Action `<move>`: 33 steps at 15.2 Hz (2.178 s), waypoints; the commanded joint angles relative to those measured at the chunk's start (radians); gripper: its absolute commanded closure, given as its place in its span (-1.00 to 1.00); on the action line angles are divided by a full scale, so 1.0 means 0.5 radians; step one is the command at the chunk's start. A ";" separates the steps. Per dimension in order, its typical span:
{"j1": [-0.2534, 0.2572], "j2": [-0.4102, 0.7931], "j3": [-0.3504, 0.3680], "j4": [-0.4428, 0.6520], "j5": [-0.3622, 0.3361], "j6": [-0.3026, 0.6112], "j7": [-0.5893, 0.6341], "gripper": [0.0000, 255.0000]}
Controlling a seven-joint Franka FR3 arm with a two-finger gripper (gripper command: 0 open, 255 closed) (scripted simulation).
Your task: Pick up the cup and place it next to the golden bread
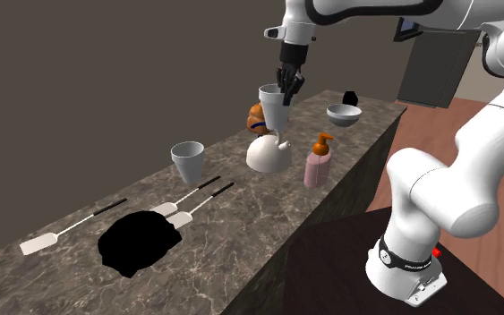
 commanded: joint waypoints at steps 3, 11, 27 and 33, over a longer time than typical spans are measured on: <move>0.014 0.087 -0.214 0.145 -0.025 -0.007 -0.220 1.00; 0.190 0.357 -0.775 0.530 0.042 -0.017 -0.688 1.00; 1.640 0.143 -2.402 1.557 -0.196 -0.250 -1.128 1.00; 1.542 0.151 -2.380 1.345 -0.192 -0.076 -1.119 1.00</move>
